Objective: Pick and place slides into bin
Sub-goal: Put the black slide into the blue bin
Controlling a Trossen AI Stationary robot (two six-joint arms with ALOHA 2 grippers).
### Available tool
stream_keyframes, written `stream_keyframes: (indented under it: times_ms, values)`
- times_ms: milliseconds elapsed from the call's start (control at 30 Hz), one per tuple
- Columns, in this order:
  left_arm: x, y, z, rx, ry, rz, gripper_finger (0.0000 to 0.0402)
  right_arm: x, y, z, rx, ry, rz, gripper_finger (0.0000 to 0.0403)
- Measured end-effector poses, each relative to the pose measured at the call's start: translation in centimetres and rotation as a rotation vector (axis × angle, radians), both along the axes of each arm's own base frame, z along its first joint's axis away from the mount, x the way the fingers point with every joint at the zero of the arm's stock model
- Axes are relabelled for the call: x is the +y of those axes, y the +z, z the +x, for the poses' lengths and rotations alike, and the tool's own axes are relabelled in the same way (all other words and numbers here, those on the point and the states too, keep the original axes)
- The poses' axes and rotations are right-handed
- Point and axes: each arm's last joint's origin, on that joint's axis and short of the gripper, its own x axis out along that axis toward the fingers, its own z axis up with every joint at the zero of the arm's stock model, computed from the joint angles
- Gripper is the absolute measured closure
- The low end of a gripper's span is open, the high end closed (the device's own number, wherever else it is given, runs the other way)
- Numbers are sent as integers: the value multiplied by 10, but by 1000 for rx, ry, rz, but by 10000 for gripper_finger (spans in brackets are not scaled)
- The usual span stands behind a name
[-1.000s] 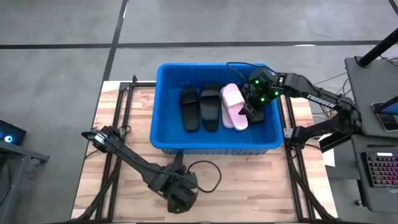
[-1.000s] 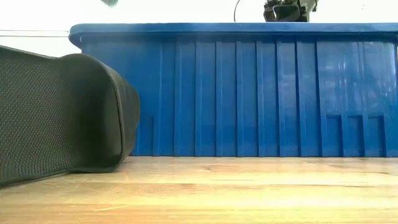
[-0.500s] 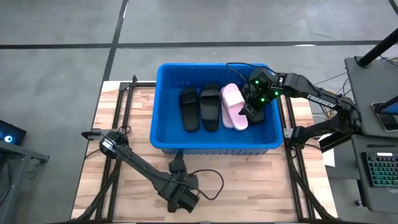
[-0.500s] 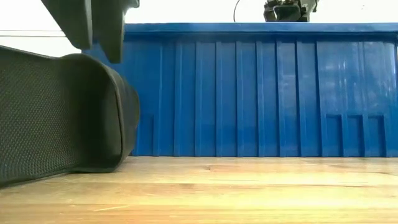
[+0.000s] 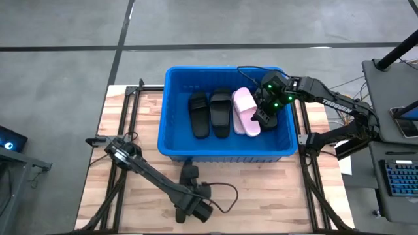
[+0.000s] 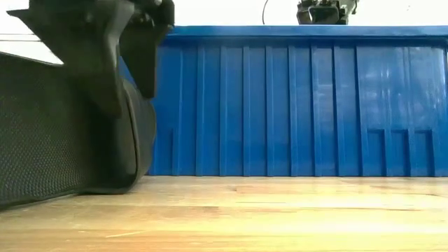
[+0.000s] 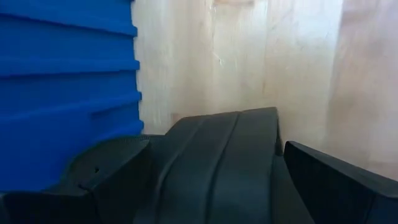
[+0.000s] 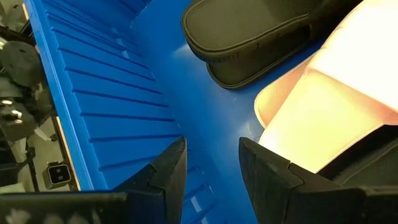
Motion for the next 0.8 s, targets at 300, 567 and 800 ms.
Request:
stream_keyframes:
  times_ms: [300,567,800]
  values:
    - [-1,-14,2,106,-137,31,52,0,0,0,-1,11,-7,266]
    - [6,-22,7,175,-177,-18,107,0,0,0,-3,30,-21,266]
    - [14,-33,4,238,-171,-29,271,0,-1,0,-2,36,-26,266]
